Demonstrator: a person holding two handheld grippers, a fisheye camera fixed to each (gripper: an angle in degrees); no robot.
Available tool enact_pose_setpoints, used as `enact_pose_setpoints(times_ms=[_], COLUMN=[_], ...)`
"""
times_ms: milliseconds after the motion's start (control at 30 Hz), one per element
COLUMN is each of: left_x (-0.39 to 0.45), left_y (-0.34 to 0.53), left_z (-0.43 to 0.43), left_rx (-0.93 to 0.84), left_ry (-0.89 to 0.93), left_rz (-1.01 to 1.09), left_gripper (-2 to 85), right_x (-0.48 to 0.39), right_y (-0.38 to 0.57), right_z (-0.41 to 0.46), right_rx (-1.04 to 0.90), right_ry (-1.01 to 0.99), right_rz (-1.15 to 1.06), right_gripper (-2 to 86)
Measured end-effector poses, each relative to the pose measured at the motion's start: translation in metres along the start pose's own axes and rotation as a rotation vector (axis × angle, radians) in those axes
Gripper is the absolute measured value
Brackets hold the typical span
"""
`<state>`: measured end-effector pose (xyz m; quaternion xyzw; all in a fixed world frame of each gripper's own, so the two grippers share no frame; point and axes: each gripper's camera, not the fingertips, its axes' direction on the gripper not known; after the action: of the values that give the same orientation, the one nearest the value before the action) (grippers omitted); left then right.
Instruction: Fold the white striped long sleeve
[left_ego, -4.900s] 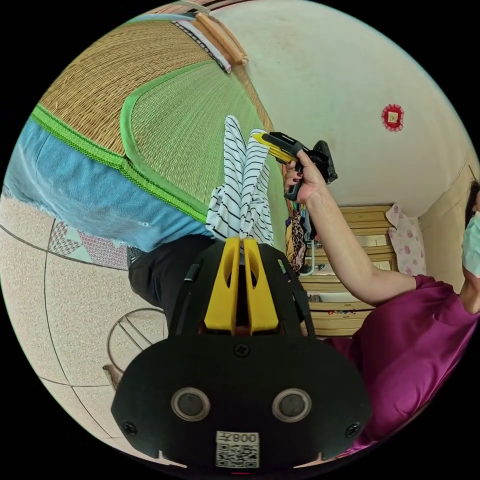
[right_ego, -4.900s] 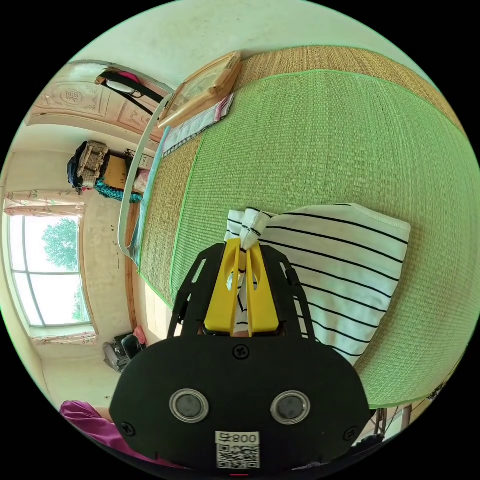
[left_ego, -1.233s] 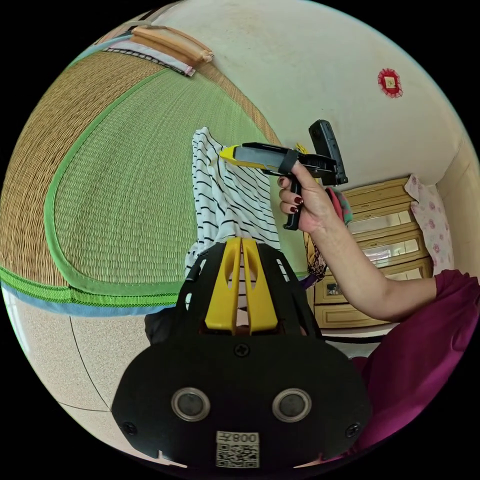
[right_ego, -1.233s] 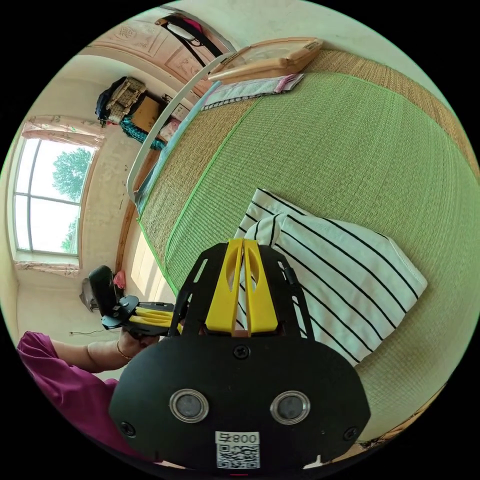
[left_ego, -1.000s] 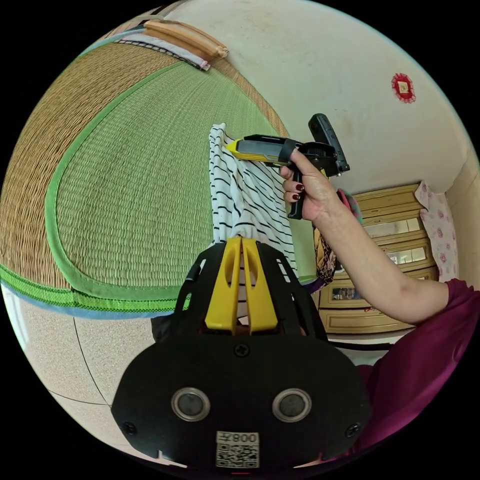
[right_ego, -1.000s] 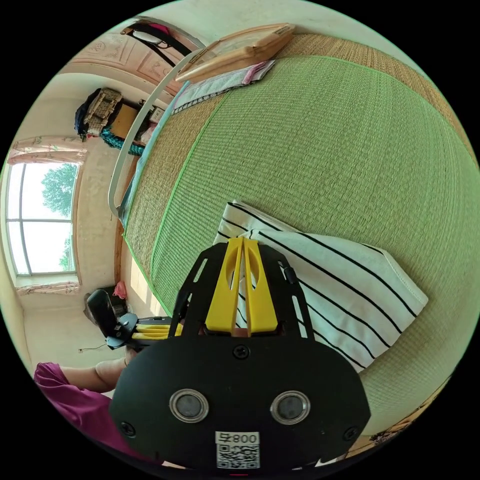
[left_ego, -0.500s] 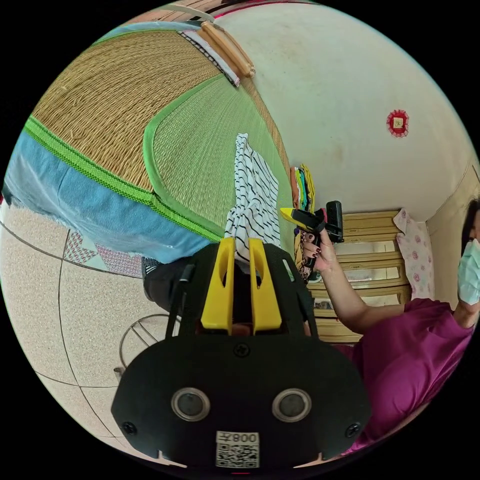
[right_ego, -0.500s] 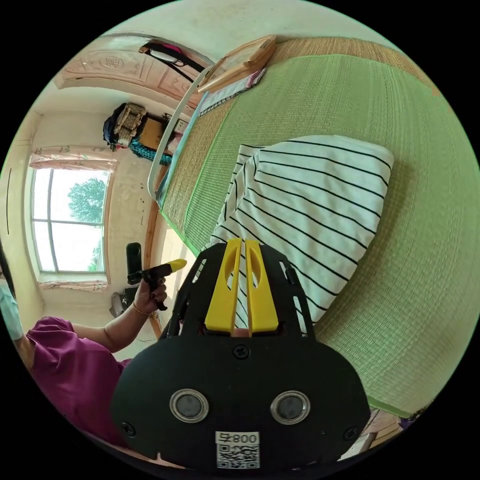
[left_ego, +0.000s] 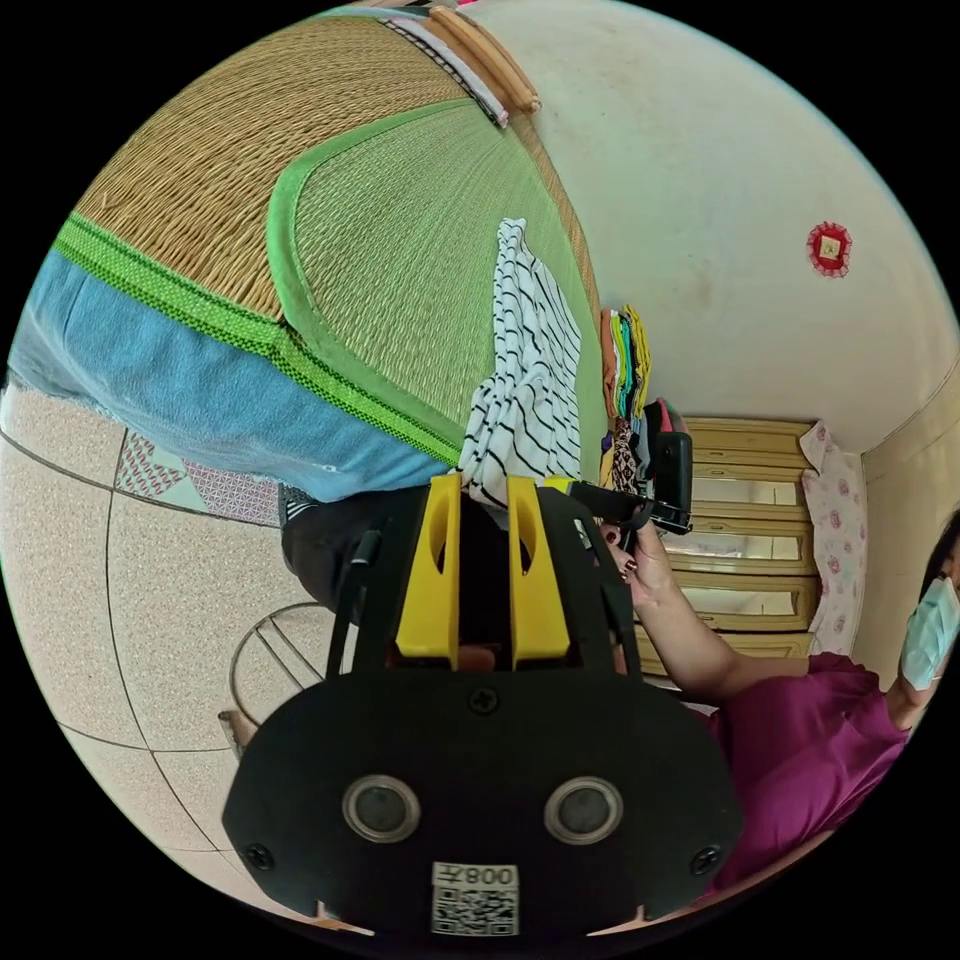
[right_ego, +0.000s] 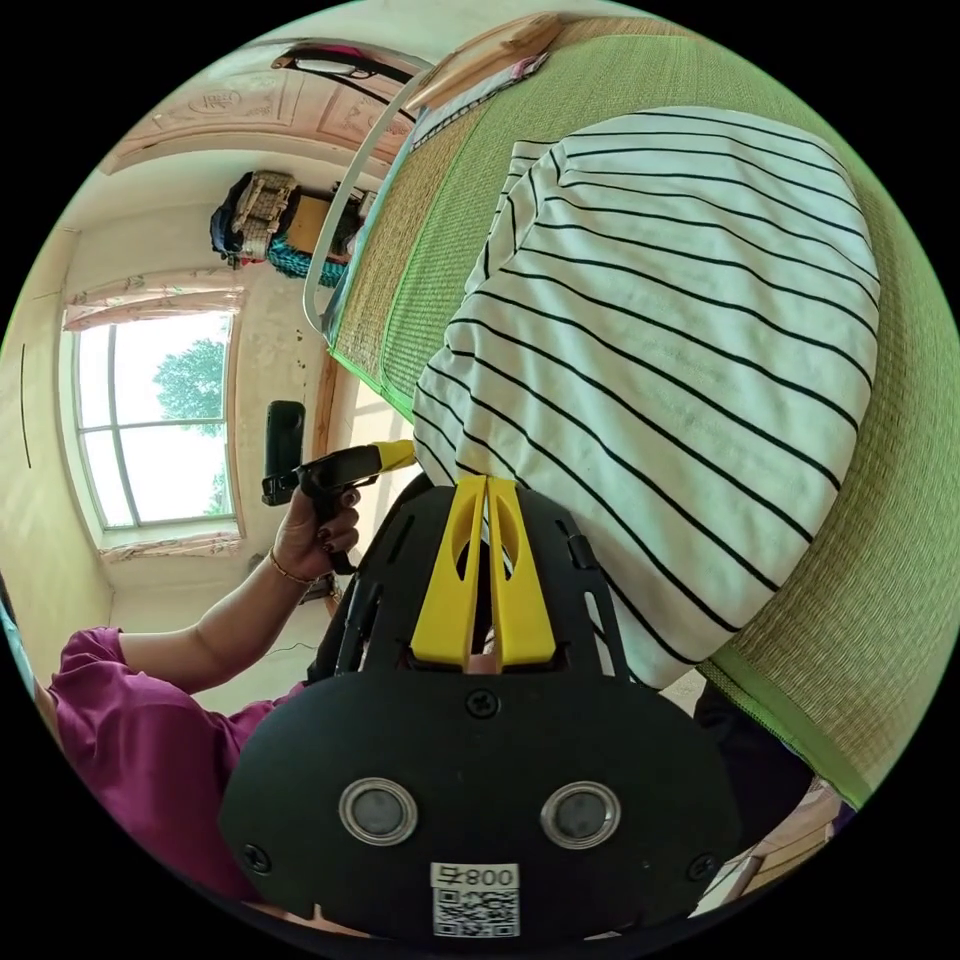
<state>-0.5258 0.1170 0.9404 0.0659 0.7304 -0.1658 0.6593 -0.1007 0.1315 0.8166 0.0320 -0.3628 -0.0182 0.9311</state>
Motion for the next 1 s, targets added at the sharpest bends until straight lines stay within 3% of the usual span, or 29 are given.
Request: enact_pose_setpoints(times_ms=[267, 600, 1000], left_x=[0.014, 0.038, 0.061], left_y=[0.014, 0.012, 0.017], left_z=[-0.001, 0.027, 0.124], left_rx=[0.078, 0.005, -0.302], left_ry=[-0.060, -0.112, -0.021], left_rz=[0.051, 0.167, 0.207], left_gripper=[7.5, 7.3, 7.6], right_x=[-0.004, 0.043, 0.059], right_y=[0.051, 0.127, 0.186], right_z=[-0.072, -0.141, -0.183], right_rx=[0.095, 0.202, 0.224], right_ry=[0.014, -0.050, -0.106], right_rz=[0.025, 0.187, 0.257], right_gripper=[0.1, 0.0, 0.6])
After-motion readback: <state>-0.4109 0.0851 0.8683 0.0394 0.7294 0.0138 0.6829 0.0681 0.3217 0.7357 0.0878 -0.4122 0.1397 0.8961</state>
